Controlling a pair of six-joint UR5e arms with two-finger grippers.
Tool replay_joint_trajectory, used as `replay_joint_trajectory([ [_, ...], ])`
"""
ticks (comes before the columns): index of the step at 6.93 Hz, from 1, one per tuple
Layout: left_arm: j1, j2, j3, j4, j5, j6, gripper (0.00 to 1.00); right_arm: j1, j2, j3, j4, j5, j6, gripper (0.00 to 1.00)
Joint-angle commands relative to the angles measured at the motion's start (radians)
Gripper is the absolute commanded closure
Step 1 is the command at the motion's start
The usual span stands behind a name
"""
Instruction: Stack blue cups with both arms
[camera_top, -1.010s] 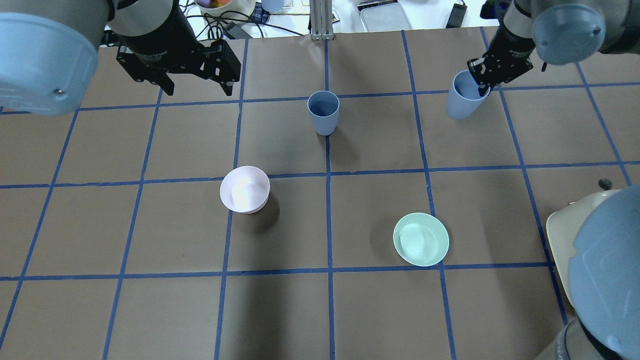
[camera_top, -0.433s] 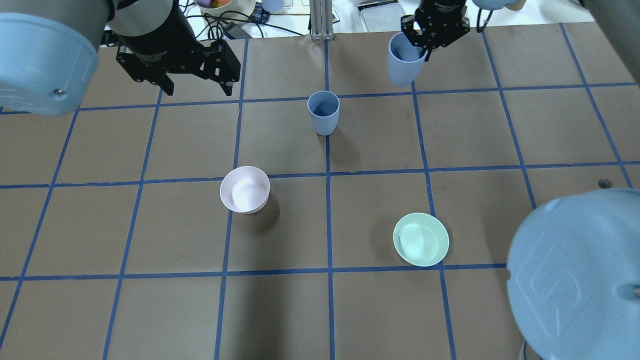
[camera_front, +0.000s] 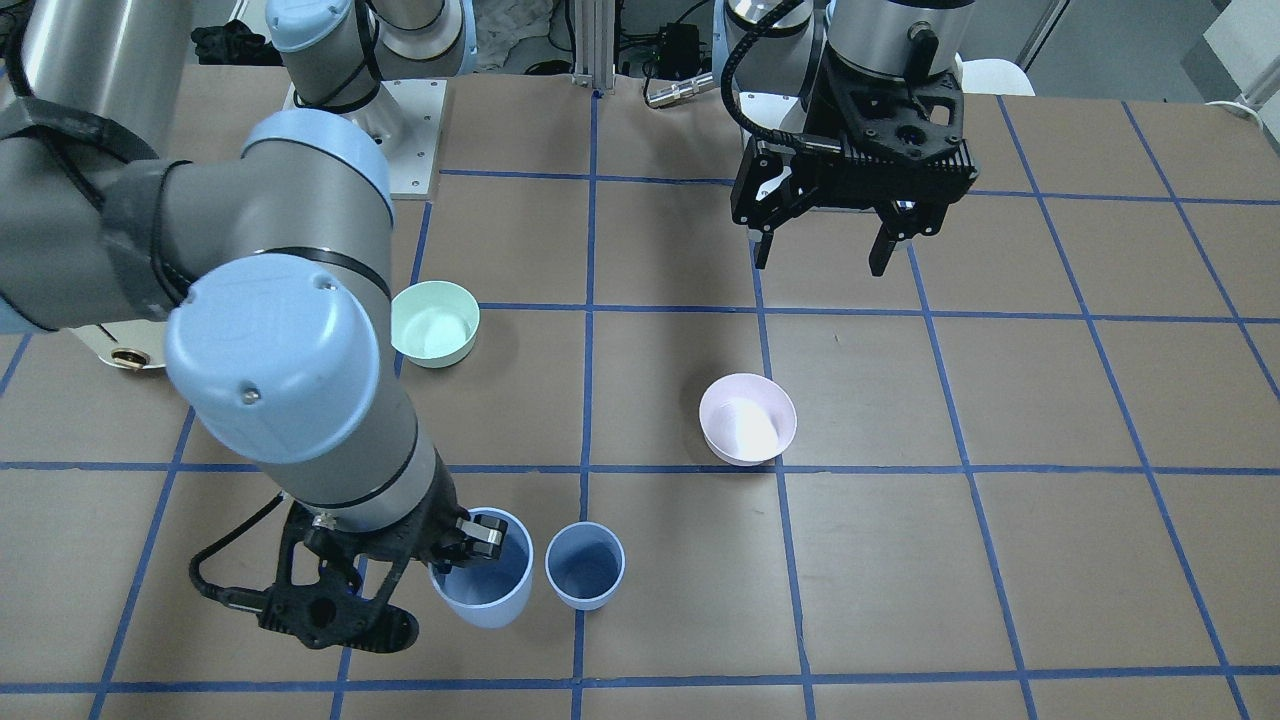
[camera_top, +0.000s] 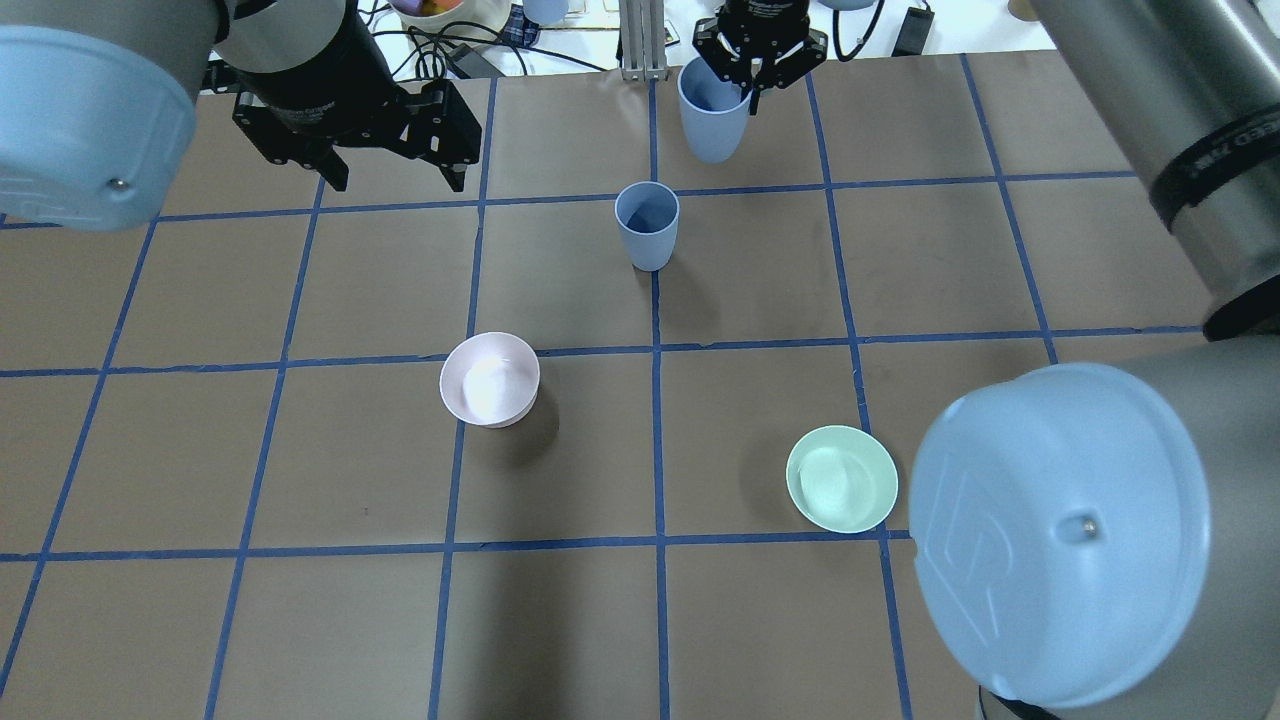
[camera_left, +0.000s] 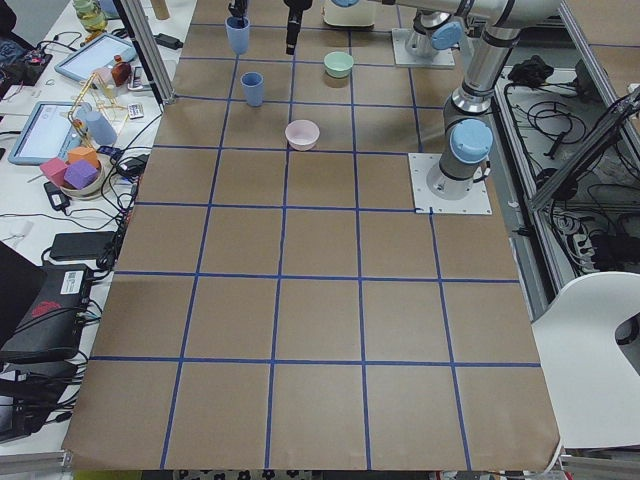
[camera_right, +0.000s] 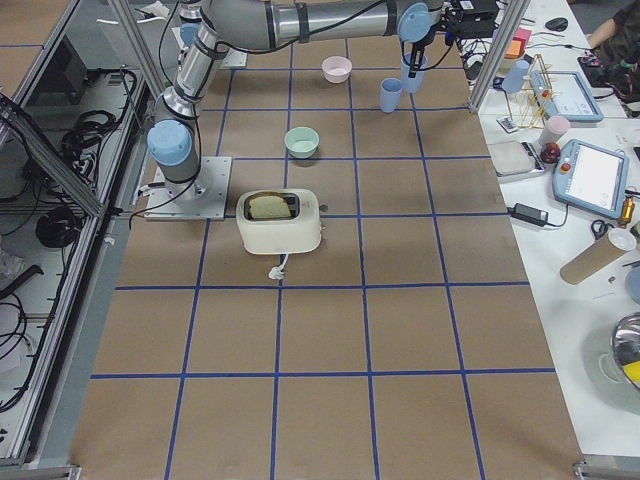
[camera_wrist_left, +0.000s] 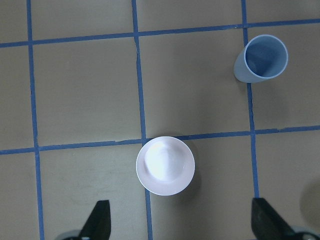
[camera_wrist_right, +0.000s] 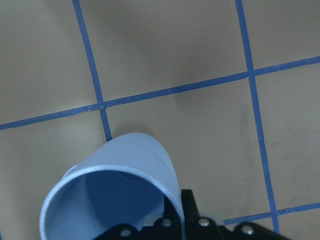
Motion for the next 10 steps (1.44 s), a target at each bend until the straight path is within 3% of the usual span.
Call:
replay_joint_trajectory([
  [1,0.0,0.001,0.0,0.0,0.003,0.0,0.0,0.039,0.024,-0.014,0.007,0.04,0.106,1.0],
  [10,0.001,0.001,0.002,0.002,0.004,0.0,0.0,0.087,0.079,-0.009,0.053,0.04,0.124,1.0],
])
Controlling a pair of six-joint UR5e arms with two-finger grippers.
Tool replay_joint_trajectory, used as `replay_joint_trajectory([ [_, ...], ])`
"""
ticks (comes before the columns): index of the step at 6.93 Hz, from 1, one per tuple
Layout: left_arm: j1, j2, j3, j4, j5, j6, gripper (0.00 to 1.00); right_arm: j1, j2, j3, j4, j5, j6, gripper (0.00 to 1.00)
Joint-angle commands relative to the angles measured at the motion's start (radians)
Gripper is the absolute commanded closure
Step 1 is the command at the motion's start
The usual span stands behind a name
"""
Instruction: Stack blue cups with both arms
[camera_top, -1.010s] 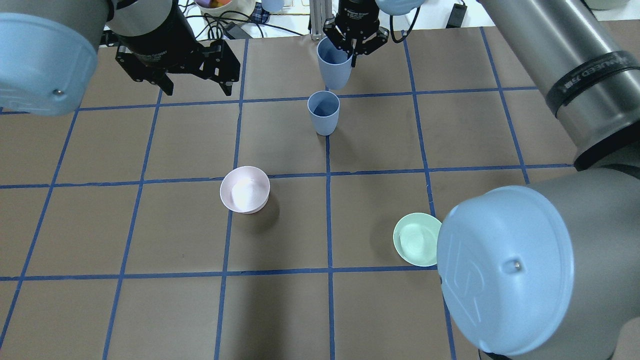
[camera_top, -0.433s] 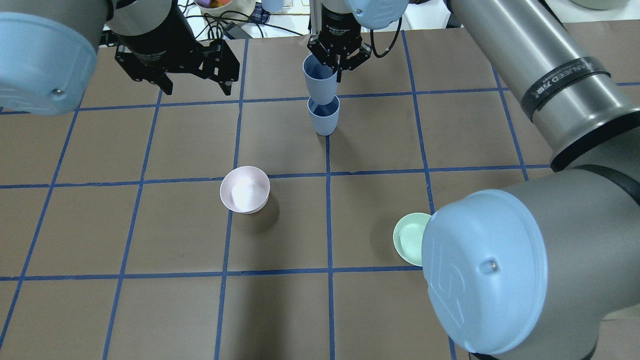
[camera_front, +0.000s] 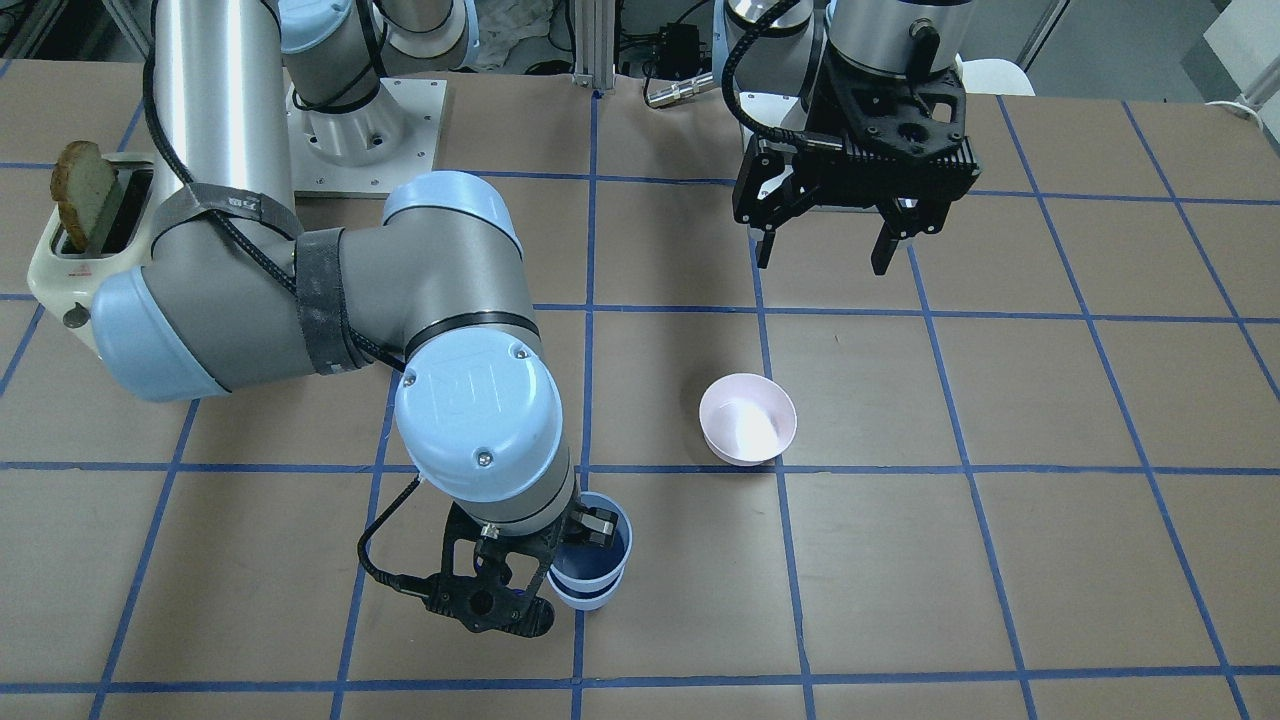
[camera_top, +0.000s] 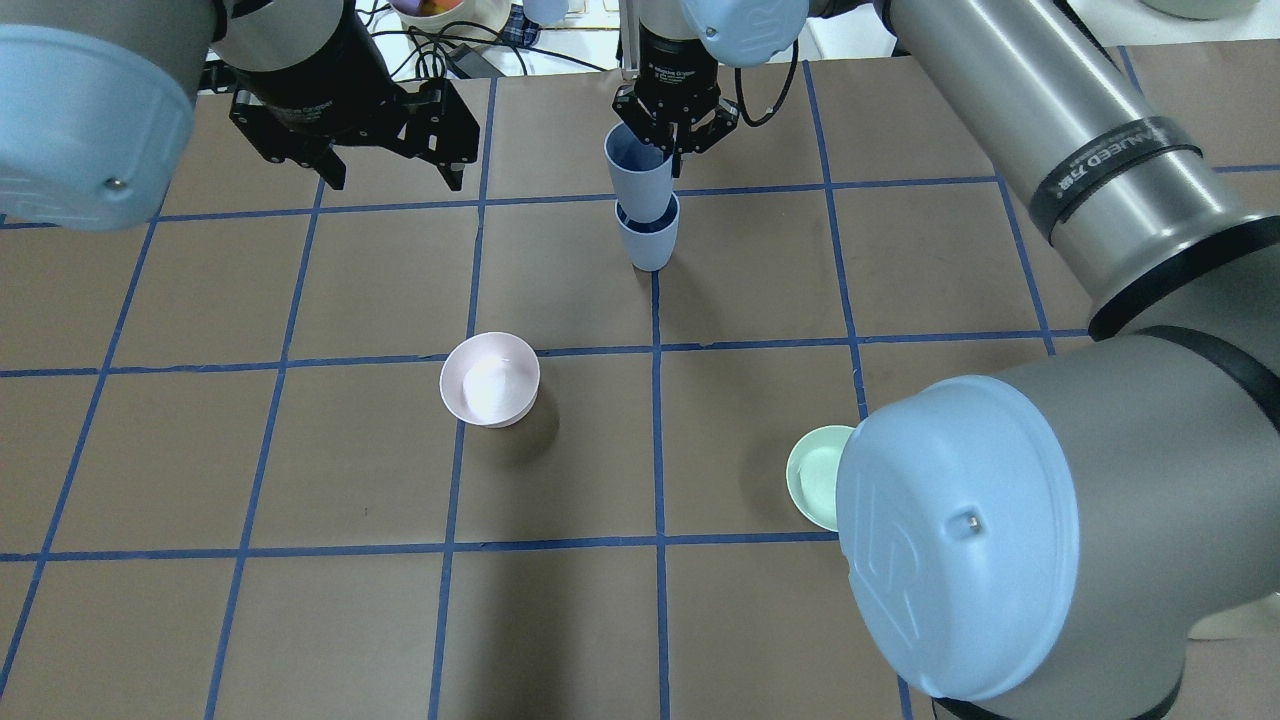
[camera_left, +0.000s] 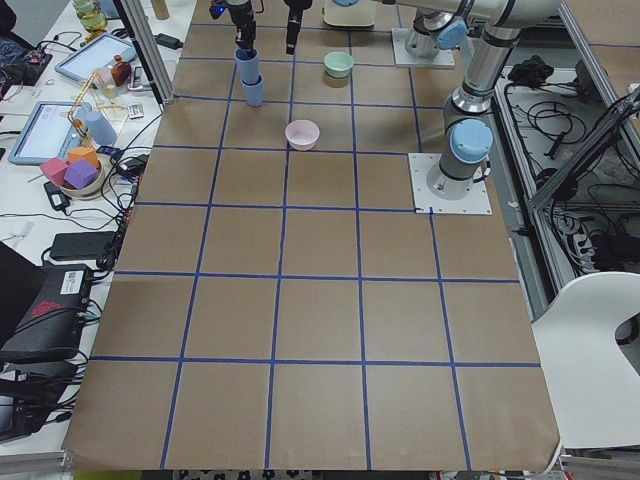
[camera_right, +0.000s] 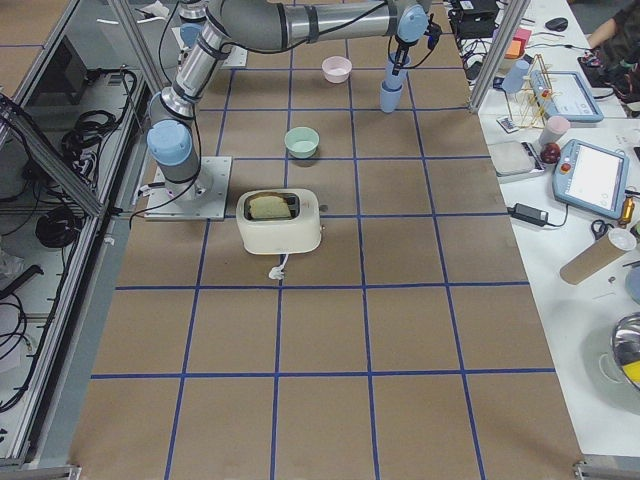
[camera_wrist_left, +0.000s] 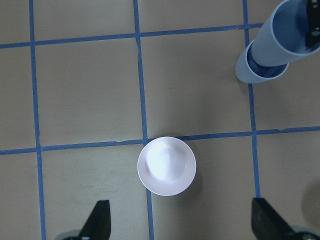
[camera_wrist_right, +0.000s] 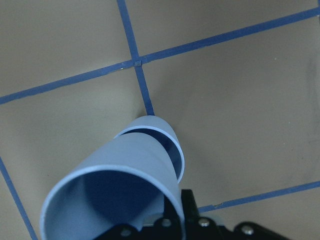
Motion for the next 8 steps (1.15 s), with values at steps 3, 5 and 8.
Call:
replay_joint_trajectory([
  [3,0.001,0.0,0.0,0.001,0.0,0.0,0.0,0.0,0.035,0.003,-0.005,0.0,-0.005,0.85],
  [5,0.001,0.0,0.0,0.001,-0.002,0.0,0.0,-0.005,0.034,0.0,-0.005,-0.009,-0.02,0.45],
  [8,0.001,0.0,0.0,0.001,0.0,0.0,0.0,-0.114,-0.064,0.004,0.059,-0.018,-0.266,0.0],
])
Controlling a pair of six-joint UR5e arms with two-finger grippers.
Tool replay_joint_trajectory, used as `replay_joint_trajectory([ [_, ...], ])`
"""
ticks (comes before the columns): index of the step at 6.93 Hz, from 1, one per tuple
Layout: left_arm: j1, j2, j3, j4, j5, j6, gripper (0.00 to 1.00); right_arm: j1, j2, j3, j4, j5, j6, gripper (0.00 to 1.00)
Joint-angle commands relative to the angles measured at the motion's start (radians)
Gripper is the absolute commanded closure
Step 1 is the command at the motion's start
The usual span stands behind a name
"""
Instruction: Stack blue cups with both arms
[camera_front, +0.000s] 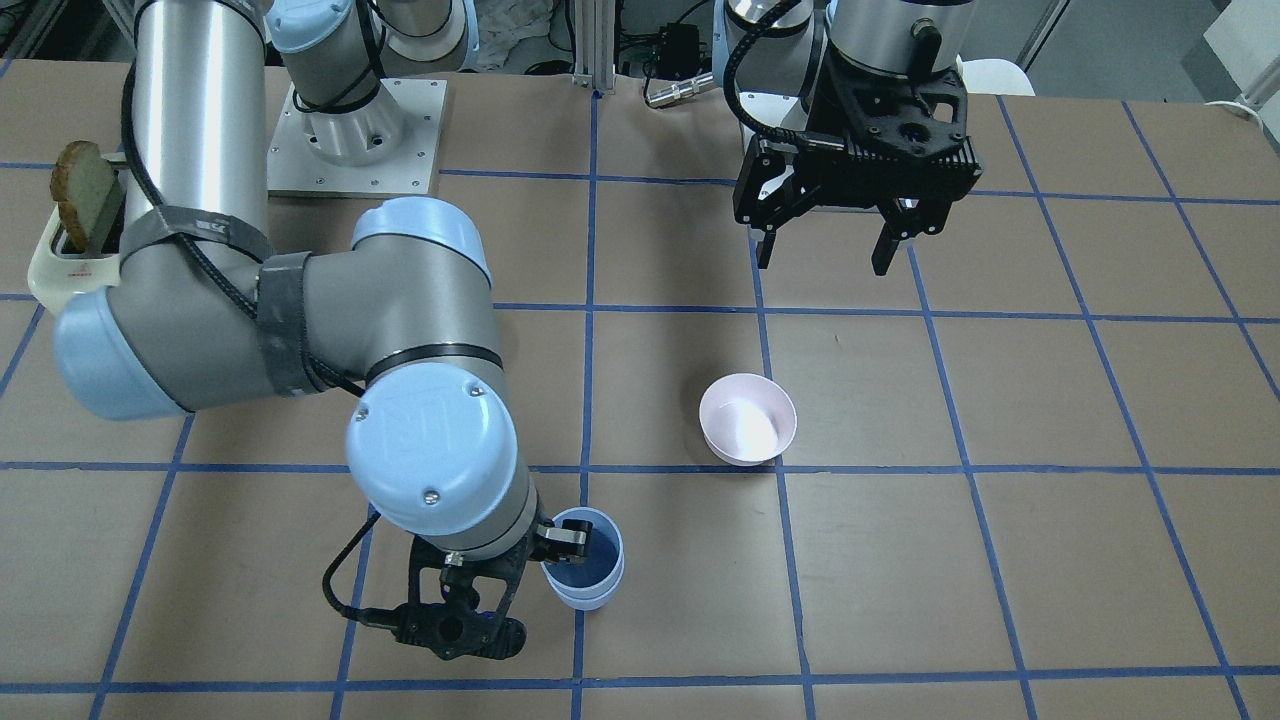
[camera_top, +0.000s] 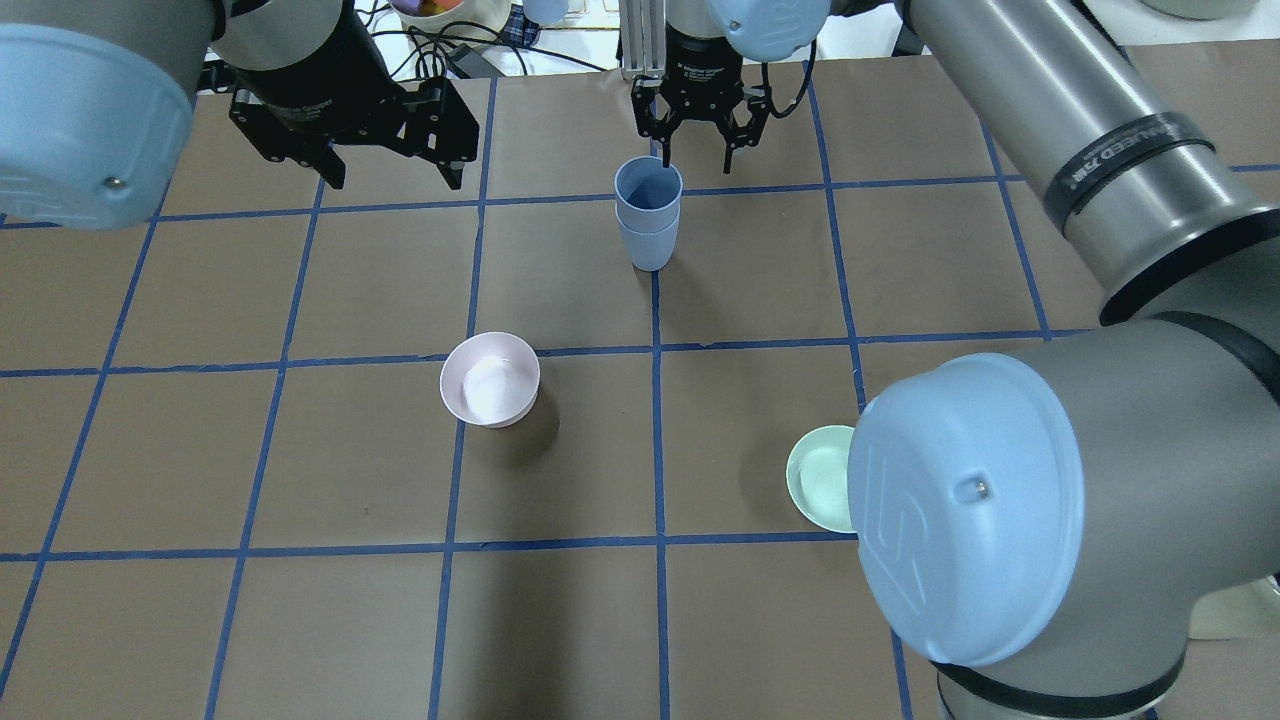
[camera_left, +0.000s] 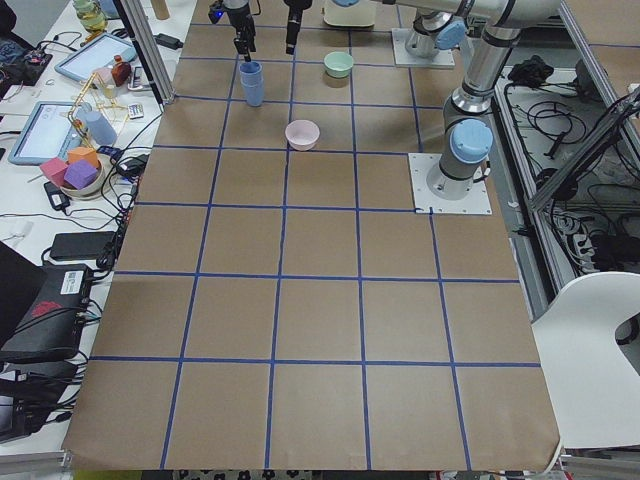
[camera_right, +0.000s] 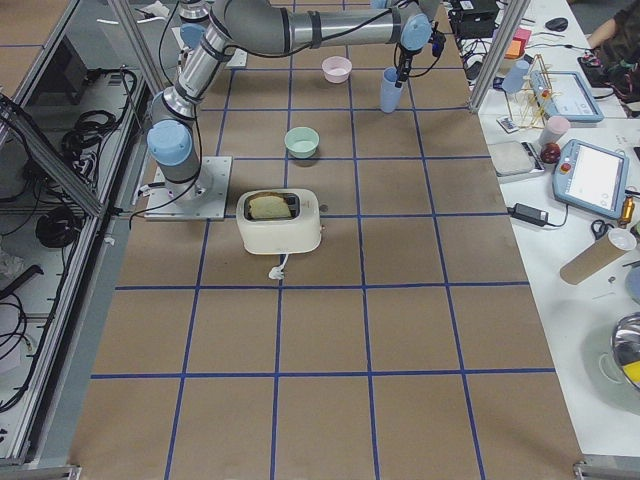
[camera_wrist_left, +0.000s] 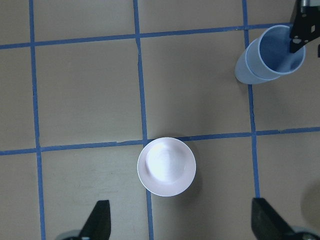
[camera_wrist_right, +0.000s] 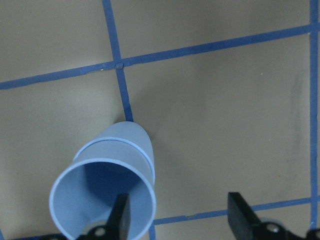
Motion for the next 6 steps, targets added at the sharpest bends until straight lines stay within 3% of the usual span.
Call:
replay_joint_trajectory([
  [1,0.0,0.0,0.0,0.0,0.0,0.0,0.0,-0.128,-0.108,0.016,0.132,-0.042,-0.304,0.0],
  [2,0.0,0.0,0.0,0.0,0.0,0.0,0.0,-0.185,-0.156,0.034,0.181,-0.073,-0.415,0.0],
  [4,0.0,0.001,0.0,-0.002,0.0,0.0,0.0,-0.212,-0.286,0.131,0.182,-0.075,-0.424,0.0],
  [6,0.0,0.005,0.0,-0.012,0.0,0.0,0.0,-0.212,-0.468,0.339,0.091,-0.07,-0.424,0.0],
])
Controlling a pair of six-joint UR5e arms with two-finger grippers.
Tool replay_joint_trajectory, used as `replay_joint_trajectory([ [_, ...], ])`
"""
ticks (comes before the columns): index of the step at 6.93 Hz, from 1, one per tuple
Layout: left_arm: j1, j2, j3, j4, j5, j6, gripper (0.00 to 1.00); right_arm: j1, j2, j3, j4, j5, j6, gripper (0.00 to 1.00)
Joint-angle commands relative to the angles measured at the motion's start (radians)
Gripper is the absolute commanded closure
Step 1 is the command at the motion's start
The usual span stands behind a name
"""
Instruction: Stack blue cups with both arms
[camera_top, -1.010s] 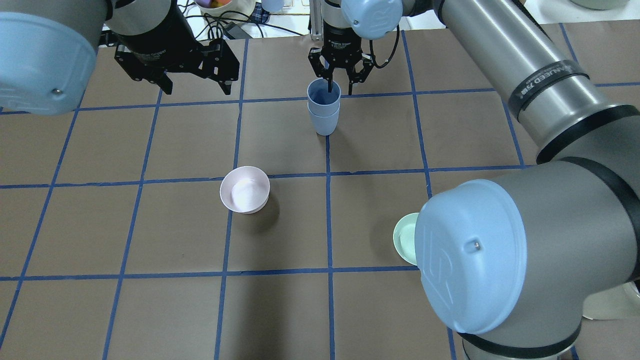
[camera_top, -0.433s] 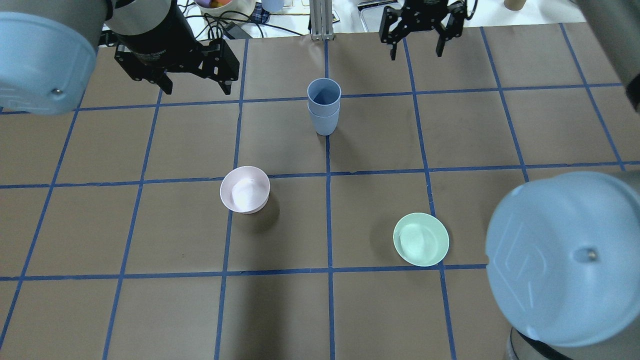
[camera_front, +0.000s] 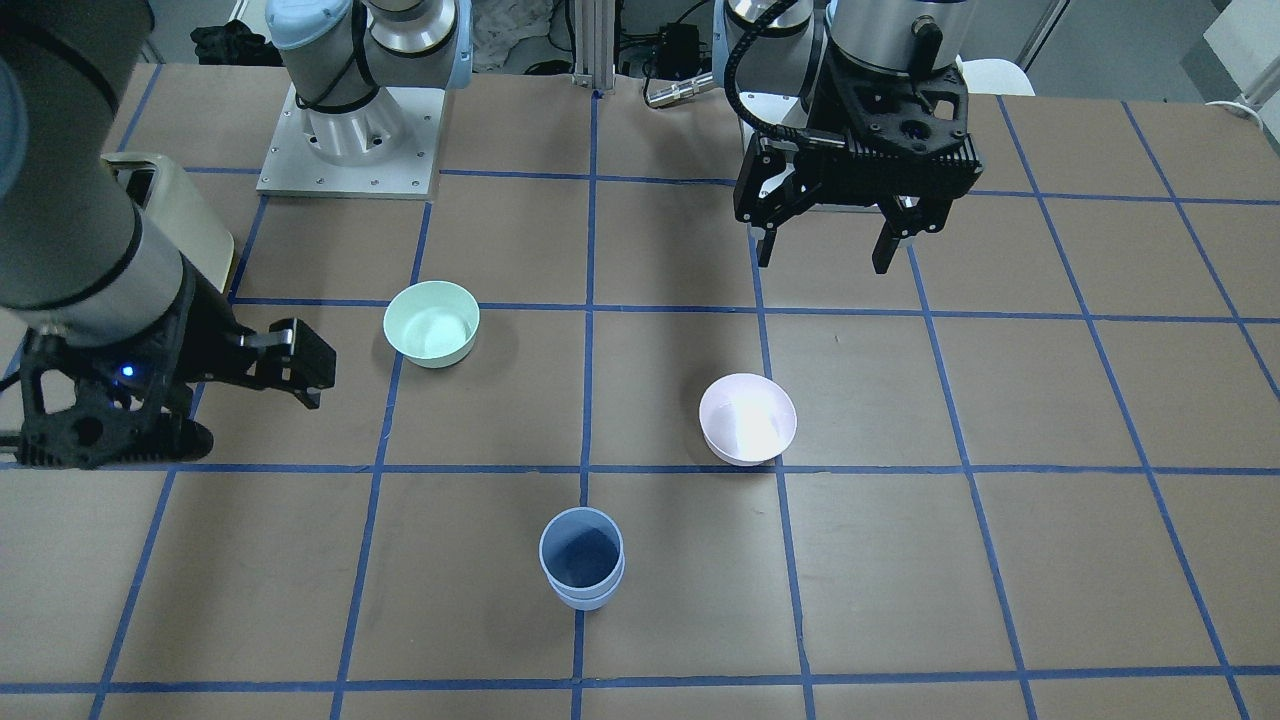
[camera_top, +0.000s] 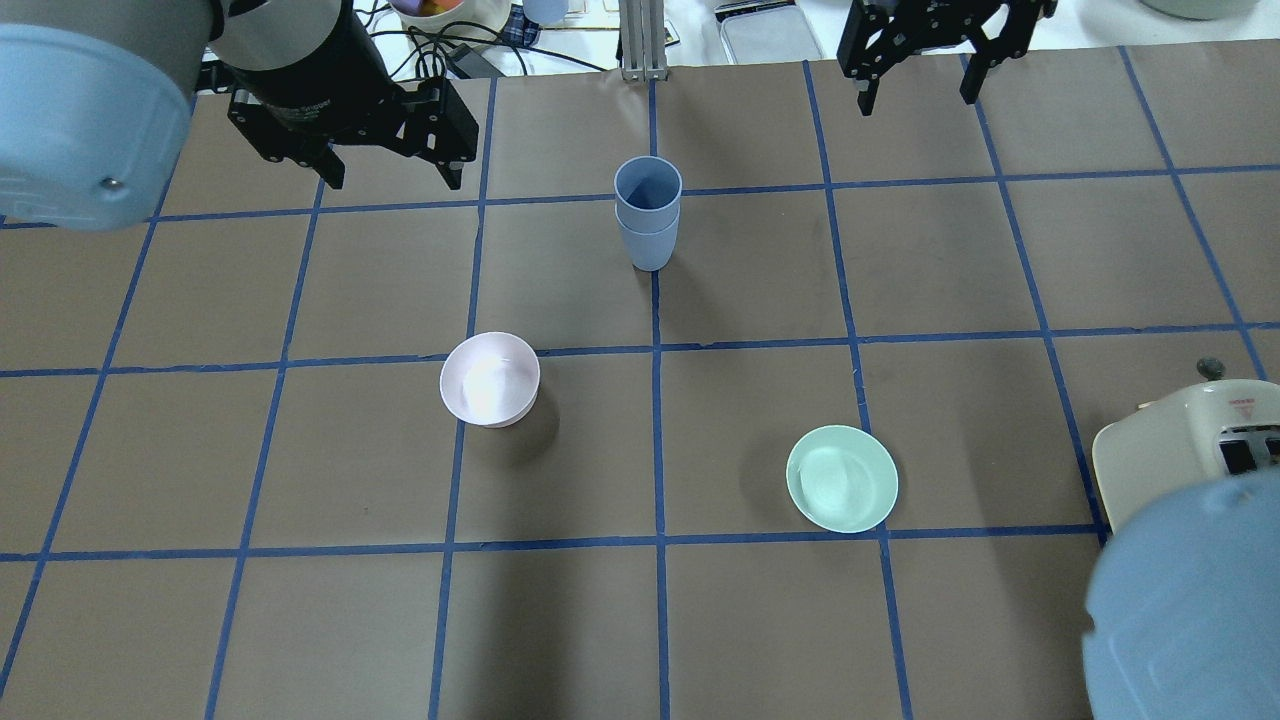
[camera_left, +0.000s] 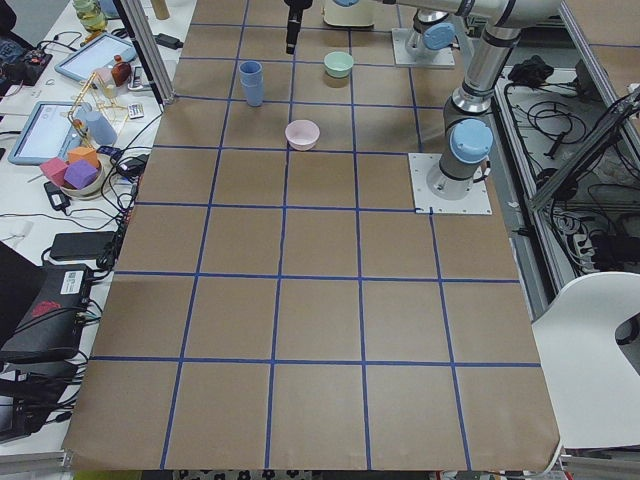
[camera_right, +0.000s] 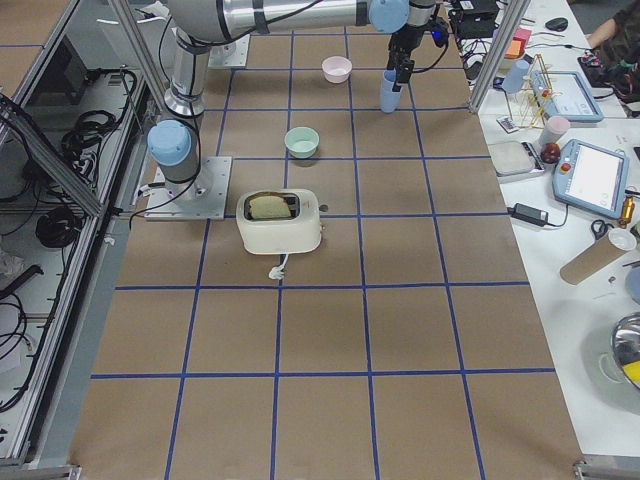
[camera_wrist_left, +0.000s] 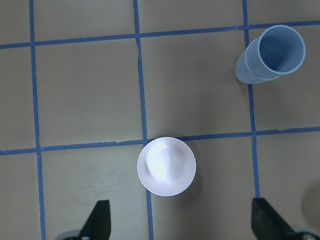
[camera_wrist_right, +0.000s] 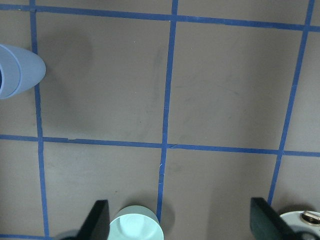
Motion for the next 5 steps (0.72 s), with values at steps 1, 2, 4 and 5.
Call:
replay_joint_trajectory([
  [1,0.002,0.003,0.014,-0.083,-0.011,0.0,0.0,-0.002,-0.167,0.197,-0.113,0.002,-0.004,0.0],
  [2,0.014,0.006,0.012,-0.094,-0.014,0.0,0.0,0.001,-0.225,0.218,-0.112,0.011,-0.008,0.0],
  [4,0.017,0.01,0.009,-0.09,-0.014,0.0,0.0,0.001,-0.239,0.223,-0.115,0.011,-0.025,0.0],
  [5,0.017,0.016,0.0,-0.088,-0.015,0.002,0.0,0.001,-0.241,0.224,-0.116,0.015,-0.024,0.0],
])
